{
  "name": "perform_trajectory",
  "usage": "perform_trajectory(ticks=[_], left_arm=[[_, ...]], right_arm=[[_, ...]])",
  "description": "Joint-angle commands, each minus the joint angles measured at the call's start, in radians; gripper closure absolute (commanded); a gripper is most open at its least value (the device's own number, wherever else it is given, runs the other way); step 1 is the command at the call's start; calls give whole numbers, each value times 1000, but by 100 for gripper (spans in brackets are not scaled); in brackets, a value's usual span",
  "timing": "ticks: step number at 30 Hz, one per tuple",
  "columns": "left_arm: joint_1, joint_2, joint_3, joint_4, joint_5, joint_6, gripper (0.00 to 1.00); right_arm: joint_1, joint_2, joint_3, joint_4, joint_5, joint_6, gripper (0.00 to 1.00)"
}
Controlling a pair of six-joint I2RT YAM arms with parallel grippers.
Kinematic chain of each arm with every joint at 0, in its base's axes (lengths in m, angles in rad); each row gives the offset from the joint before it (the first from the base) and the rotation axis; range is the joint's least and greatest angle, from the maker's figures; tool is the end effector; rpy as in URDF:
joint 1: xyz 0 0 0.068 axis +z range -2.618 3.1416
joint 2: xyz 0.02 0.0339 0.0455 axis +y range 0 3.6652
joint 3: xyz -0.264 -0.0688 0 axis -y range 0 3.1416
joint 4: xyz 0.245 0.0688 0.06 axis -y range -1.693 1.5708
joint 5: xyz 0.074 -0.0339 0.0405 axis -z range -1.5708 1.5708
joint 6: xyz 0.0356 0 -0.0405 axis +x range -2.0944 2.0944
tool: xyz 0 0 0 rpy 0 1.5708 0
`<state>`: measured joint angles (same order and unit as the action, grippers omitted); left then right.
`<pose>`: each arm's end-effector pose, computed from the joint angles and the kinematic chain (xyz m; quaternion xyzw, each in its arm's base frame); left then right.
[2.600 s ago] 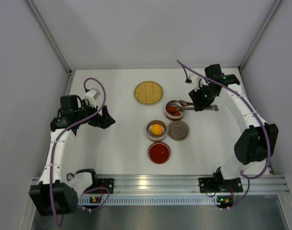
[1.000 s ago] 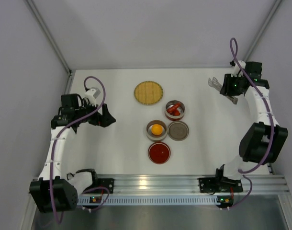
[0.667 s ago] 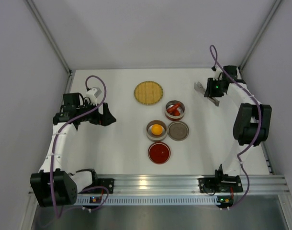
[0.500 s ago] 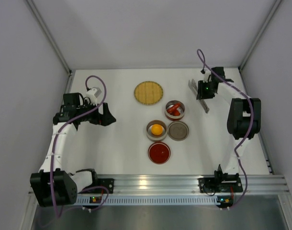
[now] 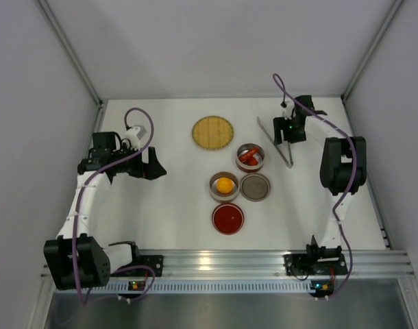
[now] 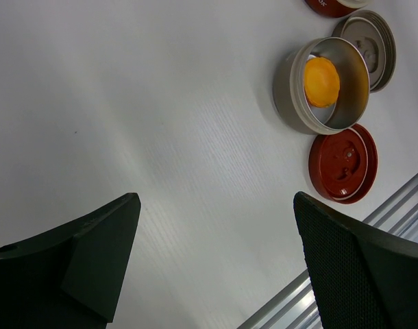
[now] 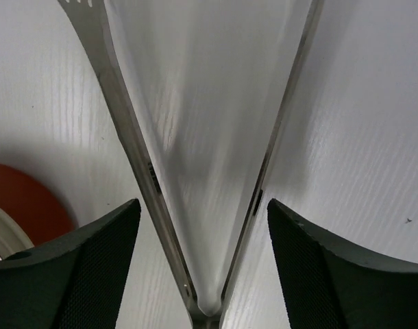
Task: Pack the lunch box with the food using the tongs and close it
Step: Place the clamp at the center of the board, then pick up the box lid from the center of the board.
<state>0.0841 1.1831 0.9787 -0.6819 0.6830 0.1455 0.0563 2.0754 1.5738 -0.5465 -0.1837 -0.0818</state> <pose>0.2376 -0.0025 0.2882 0.1396 0.8837 -0.2772 0.3503 0.4446 0.0316 0.1850 -0.0900 0.9580 0.0853 0.2584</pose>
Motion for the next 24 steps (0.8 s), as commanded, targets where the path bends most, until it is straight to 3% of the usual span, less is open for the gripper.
perform_trajectory(ticks=[1,3,4,5,10,18,24], left_arm=[[0,-8,46,1,13,32,2],[0,-16,54,-16,12,48,2],[0,-26,55,-22,12,52,2],[0,-31,57,-28,7,57,2],[0,-59,78,-88,26,114,2],[0,-71,101,-235,98,245,2],[-1,-73,83,-274,138,281,2]], right_arm=[[10,-12,83,-55,-6,-18,25],[8,-44,89,-82,-17,-30,19],[8,-61,91,-92,-20,-36,3],[8,-78,92,-102,-26,-51,1],[8,-247,91,-188,-81,-146,1],[10,-569,-21,-444,-347,-597,1],[51,-782,-242,-541,-488,-886,6]])
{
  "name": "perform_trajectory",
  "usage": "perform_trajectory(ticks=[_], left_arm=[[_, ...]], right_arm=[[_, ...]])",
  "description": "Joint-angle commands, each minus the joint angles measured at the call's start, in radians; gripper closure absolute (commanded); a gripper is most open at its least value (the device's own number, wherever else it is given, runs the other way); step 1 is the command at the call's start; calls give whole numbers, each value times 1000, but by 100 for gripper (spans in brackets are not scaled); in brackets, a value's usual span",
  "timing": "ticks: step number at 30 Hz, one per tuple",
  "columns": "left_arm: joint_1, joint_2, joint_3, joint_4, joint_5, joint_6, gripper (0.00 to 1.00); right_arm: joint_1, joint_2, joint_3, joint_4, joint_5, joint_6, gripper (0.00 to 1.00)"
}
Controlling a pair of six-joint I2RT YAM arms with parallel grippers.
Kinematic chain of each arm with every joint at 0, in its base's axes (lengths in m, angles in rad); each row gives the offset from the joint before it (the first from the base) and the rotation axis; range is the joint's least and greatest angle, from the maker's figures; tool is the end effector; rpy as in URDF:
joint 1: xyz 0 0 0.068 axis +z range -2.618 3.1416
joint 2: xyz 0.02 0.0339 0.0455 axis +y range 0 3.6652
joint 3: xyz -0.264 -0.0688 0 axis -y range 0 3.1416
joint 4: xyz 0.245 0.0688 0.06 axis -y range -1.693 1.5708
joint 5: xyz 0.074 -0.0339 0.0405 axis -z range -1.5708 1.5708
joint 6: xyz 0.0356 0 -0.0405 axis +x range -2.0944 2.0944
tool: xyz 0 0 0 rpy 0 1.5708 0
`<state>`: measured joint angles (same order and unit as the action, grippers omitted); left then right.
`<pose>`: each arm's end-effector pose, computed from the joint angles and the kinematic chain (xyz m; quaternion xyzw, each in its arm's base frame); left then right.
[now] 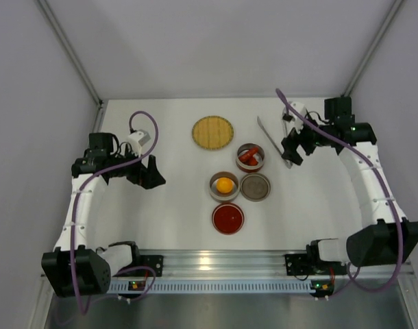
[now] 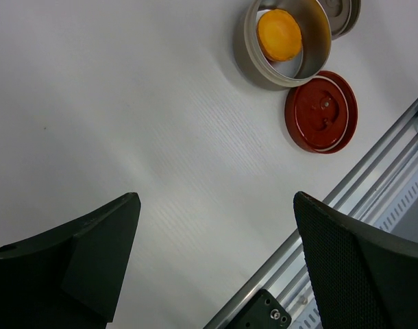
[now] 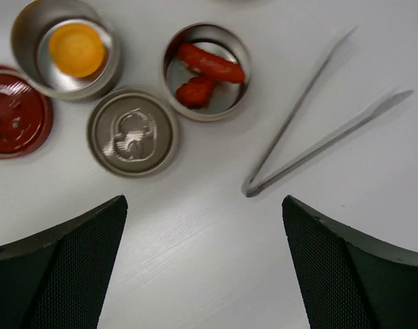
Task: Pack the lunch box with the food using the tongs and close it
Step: Pick up the box lid from the center of the board.
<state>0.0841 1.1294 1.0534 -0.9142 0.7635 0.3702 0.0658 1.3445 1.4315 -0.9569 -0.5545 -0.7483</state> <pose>0.2121 -0.0068 0.3100 0.2323 0.8649 -0.2880 0.3392 0.2651 0.0363 0.3721 -0.4439 0.7923 0.1317 0.3972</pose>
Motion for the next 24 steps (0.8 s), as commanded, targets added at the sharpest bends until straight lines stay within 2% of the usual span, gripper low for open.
perform_trajectory(ticks=[1,4,6,8,10,11,17,24], left_arm=[[0,-19,7,-43,60,59,2],[0,-17,3,-41,69,61,2],[0,-14,5,-40,76,59,2],[-1,-5,5,-38,83,56,2],[-1,0,5,-43,94,56,2],[0,6,5,-43,97,56,1],[0,21,-3,-34,120,44,2],[0,64,-4,-38,146,53,2]], right_arm=[[57,-76,-129,-131,-123,-277,8],[147,-156,-242,-89,-102,-329,12],[248,-182,-296,-22,-27,-335,16],[349,-176,-368,21,27,-335,24],[394,-148,-426,85,79,-335,33],[425,-136,-445,113,94,-336,34],[456,-13,-514,285,151,-365,46],[470,122,-494,346,180,-408,54]])
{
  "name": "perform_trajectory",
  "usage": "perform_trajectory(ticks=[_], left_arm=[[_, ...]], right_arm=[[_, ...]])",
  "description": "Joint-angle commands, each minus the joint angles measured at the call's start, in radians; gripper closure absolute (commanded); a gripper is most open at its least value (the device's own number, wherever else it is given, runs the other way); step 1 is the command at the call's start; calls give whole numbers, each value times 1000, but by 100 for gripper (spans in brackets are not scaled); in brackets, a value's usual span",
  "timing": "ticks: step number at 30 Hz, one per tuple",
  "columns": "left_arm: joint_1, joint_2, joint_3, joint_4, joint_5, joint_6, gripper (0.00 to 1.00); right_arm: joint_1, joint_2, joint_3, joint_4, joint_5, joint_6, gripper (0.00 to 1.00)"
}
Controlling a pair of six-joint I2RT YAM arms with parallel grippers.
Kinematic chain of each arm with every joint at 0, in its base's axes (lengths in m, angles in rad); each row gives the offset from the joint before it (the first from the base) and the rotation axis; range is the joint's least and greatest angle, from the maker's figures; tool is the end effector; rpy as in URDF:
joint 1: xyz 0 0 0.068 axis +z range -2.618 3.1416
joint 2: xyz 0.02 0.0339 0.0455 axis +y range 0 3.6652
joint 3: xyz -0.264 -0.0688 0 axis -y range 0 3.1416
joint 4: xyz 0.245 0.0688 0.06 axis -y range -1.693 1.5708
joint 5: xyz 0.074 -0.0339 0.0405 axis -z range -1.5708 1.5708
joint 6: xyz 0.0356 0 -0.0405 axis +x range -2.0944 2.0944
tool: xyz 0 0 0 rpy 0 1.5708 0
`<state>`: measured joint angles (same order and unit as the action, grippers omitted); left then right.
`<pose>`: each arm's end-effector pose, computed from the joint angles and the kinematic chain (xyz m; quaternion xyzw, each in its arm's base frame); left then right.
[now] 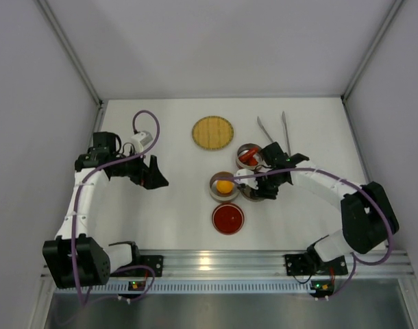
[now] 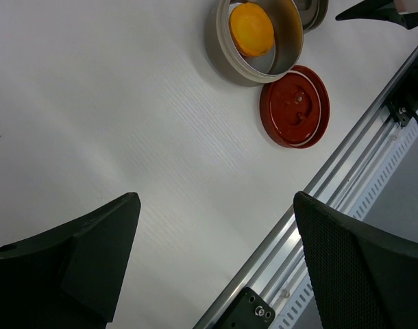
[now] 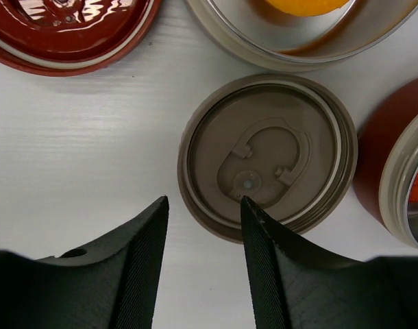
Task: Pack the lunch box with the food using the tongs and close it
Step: Pick up the box lid from the center of the board.
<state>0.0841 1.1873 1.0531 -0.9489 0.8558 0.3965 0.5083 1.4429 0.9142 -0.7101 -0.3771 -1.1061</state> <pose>0.2191 -0.0085 0.2990 0.2363 0.8566 -0.3388 0.3092 0.2234 0.1395 0.2023 -0.7212 0.6476 0.1289 0.2095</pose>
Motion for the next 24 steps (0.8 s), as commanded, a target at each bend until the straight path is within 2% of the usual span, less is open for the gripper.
perform_trajectory(ticks=[1,15,24], left_arm=[[-1,9,-7,-1,54,25,2],[0,28,-39,19,57,47,2],[0,32,-50,32,49,45,2]], right_arm=[[30,33,25,101,3,-54,55],[62,73,-23,104,12,-64,67],[78,108,-51,130,36,-64,69]])
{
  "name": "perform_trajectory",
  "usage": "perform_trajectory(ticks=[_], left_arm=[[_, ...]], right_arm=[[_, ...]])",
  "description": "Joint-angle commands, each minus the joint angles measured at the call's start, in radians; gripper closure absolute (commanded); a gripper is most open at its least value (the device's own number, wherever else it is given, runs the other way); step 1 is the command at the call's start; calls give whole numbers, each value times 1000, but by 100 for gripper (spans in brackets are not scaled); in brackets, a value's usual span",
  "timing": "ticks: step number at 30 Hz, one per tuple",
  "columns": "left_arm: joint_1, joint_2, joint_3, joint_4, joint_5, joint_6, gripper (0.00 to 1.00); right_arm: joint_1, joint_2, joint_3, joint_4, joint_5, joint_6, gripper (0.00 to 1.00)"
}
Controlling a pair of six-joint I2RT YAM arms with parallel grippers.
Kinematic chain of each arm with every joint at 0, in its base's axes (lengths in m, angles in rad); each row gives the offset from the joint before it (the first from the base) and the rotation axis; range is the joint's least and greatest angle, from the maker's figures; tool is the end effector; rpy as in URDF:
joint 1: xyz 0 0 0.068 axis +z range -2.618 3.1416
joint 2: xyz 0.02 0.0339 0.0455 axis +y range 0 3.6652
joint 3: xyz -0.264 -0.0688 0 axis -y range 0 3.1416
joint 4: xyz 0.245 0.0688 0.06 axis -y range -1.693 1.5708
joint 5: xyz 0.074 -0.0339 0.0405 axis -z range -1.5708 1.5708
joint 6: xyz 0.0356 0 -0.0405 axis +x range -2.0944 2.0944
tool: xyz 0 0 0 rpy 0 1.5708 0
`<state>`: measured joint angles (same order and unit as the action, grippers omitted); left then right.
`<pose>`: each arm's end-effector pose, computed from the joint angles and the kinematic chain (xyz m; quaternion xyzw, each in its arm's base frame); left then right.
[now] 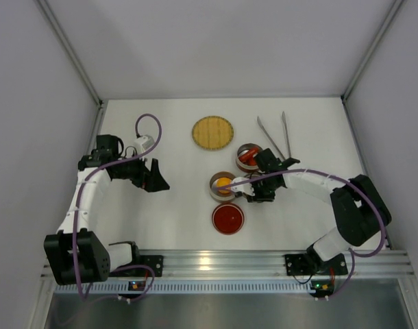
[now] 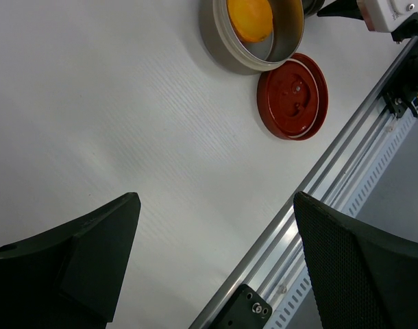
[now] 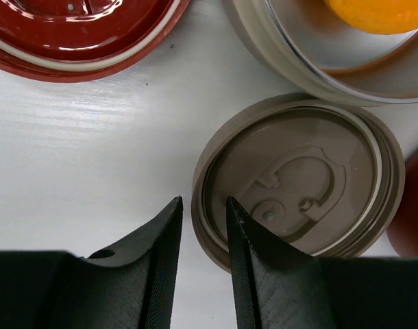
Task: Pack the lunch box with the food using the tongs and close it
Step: Pick up the box lid from the center of the board.
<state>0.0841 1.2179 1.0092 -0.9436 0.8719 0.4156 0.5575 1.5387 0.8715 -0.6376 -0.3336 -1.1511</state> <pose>0.2218 -0.0087 0.2806 0.2328 0.8601 -0.3537 0.2846 0.2225 0.1524 0.1690 -0.7515 0.6253 0.1191 0.1732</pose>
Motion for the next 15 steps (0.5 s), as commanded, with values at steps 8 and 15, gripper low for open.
perform_trajectory(ticks=[8,15], left_arm=[[0,8,-6,39,30,18,2],[-1,5,6,40,29,8,2]], right_arm=[[44,24,-48,96,15,-18,74],[79,-26,-118,93,28,-7,77]])
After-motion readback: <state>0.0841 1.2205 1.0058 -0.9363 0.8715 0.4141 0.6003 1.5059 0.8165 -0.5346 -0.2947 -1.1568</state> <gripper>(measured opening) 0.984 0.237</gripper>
